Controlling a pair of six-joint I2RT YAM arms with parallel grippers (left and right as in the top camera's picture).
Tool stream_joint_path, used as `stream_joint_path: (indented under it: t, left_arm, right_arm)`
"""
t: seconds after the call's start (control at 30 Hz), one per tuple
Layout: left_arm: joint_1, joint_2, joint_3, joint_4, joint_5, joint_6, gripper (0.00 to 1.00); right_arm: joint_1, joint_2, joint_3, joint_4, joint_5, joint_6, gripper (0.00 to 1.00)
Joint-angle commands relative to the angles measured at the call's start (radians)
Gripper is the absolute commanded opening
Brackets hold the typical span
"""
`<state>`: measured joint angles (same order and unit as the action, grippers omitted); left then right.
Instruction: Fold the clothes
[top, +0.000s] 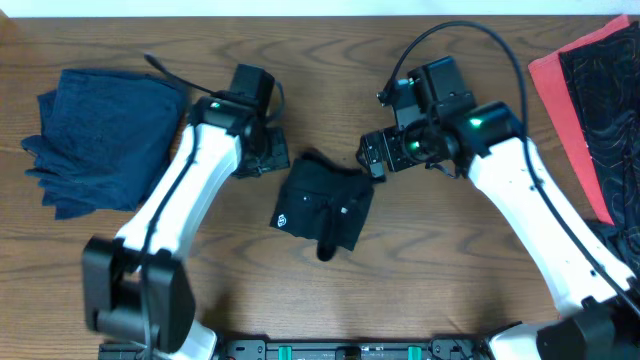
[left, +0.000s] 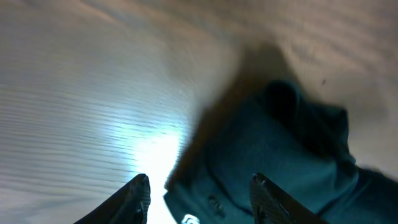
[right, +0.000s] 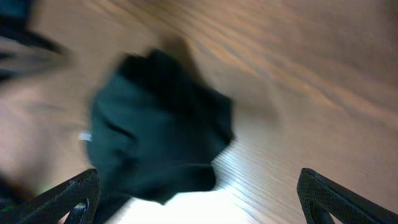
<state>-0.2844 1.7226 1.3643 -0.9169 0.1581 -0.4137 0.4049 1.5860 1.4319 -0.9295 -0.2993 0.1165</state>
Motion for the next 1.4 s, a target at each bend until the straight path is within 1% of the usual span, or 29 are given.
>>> stream_joint_path:
  t: [0.0,0.07,0.27,0.37,0.43,0.53,0.57,0.63,0.67,0.73,0.77,0.97,1.1,1.17,1.27,1.37]
  left_arm:
    - [-0.003,0.071,-0.014,-0.013,0.161,0.016,0.53]
    - [-0.003,0.101,-0.014,-0.015,0.198,0.017,0.53]
    - [-0.003,0.146,-0.014,-0.012,0.177,0.021,0.54]
    - [-0.003,0.153,-0.015,-0.013,0.068,0.020,0.54]
    - [-0.003,0.153,-0.016,-0.012,-0.015,0.018,0.54]
    - [-0.003,0.153,-0.020,-0.004,-0.074,0.016,0.54]
    - [-0.003,0.153,-0.020,0.001,-0.077,0.016,0.54]
    - [-0.003,0.153,-0.020,0.011,-0.077,0.013,0.54]
    - [-0.003,0.153,-0.020,0.015,-0.077,0.008,0.54]
    - [-0.003,0.153,-0.020,0.022,-0.077,0.008,0.54]
    - [-0.003,0.153,-0.020,0.023,-0.077,0.008,0.54]
    - [-0.003,0.153,-0.020,0.005,-0.064,0.008,0.54]
    - [-0.003,0.139,-0.020,-0.065,0.037,0.009,0.54]
    - [-0.003,0.137,-0.020,-0.077,0.044,0.008,0.54]
    - [-0.003,0.137,-0.020,-0.082,0.035,0.008,0.54]
    - [-0.002,0.137,-0.020,-0.093,0.032,0.001,0.52]
  right_arm:
    - [-0.006,0.005,0.001,-0.001,-0.112,-0.019,0.99]
    - [-0.006,0.017,-0.006,-0.007,-0.113,-0.008,0.99]
    - [-0.005,0.090,-0.020,-0.079,-0.113,0.002,0.99]
    - [-0.002,0.137,-0.031,-0.091,-0.149,-0.019,0.97]
    - [0.005,0.171,-0.032,-0.096,-0.192,-0.061,0.93]
    - [0.016,0.211,-0.032,-0.092,-0.209,-0.074,0.88]
    - [0.023,0.225,-0.032,-0.091,-0.207,-0.082,0.83]
    - [0.032,0.251,-0.032,-0.089,-0.206,-0.090,0.66]
    - [0.035,0.266,-0.032,-0.089,-0.206,-0.092,0.52]
    - [0.040,0.293,-0.032,-0.089,-0.206,-0.092,0.34]
    - [0.040,0.306,-0.032,-0.088,-0.206,-0.092,0.31]
    - [0.040,0.426,-0.032,-0.082,-0.165,-0.093,0.30]
    - [0.040,0.483,-0.032,-0.050,-0.106,-0.092,0.31]
    - [0.040,0.494,-0.032,-0.009,-0.055,-0.092,0.34]
    - [0.040,0.494,-0.031,0.103,0.048,-0.091,0.39]
    - [0.040,0.494,-0.031,0.203,0.140,-0.089,0.43]
